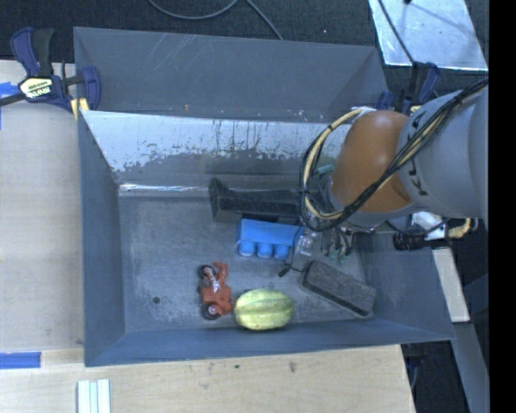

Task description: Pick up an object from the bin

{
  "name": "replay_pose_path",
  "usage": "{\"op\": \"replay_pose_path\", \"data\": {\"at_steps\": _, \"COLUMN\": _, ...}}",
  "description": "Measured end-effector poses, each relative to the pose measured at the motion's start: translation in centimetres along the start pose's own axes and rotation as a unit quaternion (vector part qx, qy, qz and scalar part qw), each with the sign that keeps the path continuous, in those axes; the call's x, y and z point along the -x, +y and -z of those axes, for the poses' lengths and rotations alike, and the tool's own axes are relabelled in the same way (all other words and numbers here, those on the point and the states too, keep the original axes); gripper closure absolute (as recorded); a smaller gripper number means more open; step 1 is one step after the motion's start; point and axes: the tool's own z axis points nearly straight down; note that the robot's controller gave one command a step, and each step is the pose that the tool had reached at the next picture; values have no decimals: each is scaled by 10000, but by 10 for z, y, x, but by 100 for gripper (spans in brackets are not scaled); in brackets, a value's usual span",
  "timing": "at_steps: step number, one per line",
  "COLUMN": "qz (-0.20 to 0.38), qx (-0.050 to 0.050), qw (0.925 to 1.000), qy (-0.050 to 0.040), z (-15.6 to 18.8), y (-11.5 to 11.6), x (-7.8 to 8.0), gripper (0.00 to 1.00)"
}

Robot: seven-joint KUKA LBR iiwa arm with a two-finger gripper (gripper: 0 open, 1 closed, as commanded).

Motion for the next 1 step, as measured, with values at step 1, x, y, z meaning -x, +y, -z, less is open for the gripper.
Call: {"op": "replay_pose_path", "data": {"at_steps": 1, "qz": 0, "qx": 0, "qw": 10000, "qy": 0, "z": 0, "y": 0, "x": 0, "gripper": 100}}
